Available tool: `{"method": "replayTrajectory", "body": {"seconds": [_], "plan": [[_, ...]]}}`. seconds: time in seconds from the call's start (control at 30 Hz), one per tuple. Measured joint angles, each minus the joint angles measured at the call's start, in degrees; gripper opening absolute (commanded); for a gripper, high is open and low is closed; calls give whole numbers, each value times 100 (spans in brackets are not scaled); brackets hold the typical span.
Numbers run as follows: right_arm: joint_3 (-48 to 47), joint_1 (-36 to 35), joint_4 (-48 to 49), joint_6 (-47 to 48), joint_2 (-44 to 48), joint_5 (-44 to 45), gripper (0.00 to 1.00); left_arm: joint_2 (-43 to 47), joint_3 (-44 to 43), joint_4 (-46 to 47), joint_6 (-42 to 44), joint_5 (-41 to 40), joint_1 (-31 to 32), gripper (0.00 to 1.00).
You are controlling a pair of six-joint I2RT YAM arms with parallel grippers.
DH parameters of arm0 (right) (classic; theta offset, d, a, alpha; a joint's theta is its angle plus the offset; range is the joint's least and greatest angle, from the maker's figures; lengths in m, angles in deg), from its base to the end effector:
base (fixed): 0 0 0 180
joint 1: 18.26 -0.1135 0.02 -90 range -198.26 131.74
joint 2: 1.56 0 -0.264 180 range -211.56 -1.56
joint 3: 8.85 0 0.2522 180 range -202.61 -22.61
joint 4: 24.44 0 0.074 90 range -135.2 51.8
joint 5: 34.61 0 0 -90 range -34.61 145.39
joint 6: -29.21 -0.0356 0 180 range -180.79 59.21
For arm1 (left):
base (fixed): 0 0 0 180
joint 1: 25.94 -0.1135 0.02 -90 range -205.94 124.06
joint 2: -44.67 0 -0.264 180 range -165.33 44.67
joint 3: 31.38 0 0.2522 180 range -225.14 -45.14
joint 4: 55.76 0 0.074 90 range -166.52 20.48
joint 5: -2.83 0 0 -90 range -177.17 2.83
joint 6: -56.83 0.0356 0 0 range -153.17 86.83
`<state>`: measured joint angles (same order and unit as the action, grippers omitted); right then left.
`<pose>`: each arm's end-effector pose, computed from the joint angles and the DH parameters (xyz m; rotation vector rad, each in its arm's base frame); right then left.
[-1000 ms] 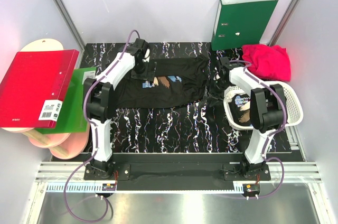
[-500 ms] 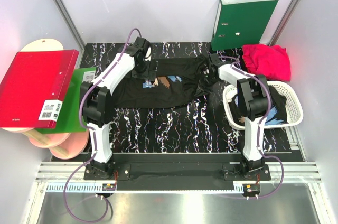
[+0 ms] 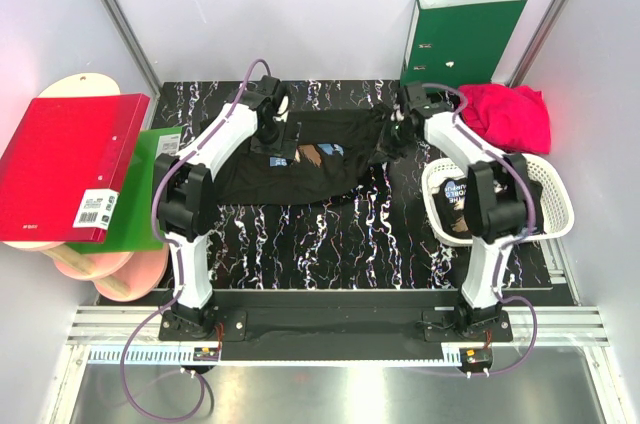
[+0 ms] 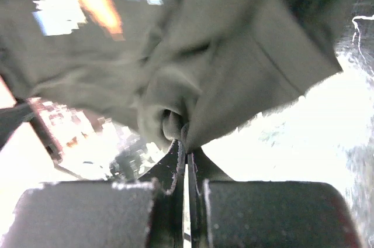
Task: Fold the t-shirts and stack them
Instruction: Fold the other side of the tshirt into a rectangle
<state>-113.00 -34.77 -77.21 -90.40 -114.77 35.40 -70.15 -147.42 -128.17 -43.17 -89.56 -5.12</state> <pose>0.4029 0.1321 0.2217 0.1920 2.7332 0.7129 0.3915 -0.1473 0.2548 0.2556 2.8018 -0.0673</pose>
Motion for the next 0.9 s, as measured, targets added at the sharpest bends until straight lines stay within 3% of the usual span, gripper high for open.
{"method": "replayTrajectory", "body": {"seconds": [0.2, 0.43, 0.47, 0.5, 0.53, 0.63, 0.73, 0.9], "plan": [[-236, 0, -15, 68, 861, 208, 0, -142, -72, -9, 4, 0, 26, 99], [-807, 0, 92, 122, 509, 304, 0, -238, -153, -37, 11, 2, 72, 99], [-868, 0, 116, 122, 372, 326, 4, -238, -153, -42, 11, 2, 79, 99], [-929, 0, 127, 120, 212, 374, 20, -238, -153, -44, 11, 0, 87, 99], [-964, 0, 131, 109, 107, 411, 50, -238, -153, -46, 11, 0, 90, 99], [-1270, 0, -63, 61, -317, 472, 72, -238, -153, -52, 11, -4, 92, 99], [-1786, 0, -350, 92, -800, 474, 88, -238, -153, -85, 11, -4, 92, 99], [-1349, 0, -592, 118, -682, 546, 88, -238, -153, -103, 13, -7, 92, 99]]}}
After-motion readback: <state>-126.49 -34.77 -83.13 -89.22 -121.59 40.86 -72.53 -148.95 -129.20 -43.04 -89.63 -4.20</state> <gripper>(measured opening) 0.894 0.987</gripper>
